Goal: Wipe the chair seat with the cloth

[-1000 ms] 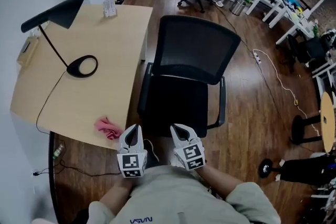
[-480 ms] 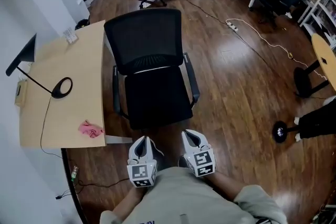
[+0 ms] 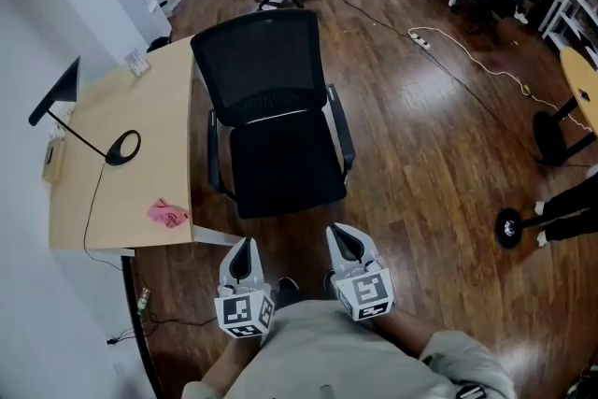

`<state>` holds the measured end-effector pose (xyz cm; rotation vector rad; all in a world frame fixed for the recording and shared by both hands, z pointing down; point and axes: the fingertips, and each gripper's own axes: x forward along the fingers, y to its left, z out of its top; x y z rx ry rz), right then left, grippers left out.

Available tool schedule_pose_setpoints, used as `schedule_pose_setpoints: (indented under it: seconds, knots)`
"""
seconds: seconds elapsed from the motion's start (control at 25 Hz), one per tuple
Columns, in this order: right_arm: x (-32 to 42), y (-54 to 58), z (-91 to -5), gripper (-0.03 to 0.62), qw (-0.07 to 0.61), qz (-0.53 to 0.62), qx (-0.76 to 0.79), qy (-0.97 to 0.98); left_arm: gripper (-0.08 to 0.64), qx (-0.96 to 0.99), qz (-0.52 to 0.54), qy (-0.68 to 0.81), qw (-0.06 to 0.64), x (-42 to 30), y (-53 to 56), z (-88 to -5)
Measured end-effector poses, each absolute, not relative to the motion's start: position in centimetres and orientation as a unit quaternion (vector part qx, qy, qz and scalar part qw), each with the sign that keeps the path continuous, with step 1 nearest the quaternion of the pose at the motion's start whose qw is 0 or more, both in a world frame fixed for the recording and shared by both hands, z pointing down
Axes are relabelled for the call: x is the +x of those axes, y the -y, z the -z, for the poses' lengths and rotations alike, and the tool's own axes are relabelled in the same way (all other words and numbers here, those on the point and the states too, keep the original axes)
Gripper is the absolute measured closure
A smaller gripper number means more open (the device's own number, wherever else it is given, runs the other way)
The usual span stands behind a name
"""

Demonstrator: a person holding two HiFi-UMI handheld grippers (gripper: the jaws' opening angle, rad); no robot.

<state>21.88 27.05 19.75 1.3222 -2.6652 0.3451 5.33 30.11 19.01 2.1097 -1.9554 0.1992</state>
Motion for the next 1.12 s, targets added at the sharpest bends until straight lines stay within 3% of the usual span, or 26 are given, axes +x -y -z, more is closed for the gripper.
schedule_pose_setpoints:
  seconds: [0.48,1.12]
  knots:
    - [17.7,-29.8,-16.5,0.591,0.056,-0.109,0.456,0.881,0.554,0.729,-0.041,0.669,0.137,0.2,-32.2,-16.7]
    - [14.9,-31.6,-15.5,0.591,0.04,-0.111,0.471,0.874,0.554,0.77,-0.062,0.621,0.131,1.1,-32.9,-17.5]
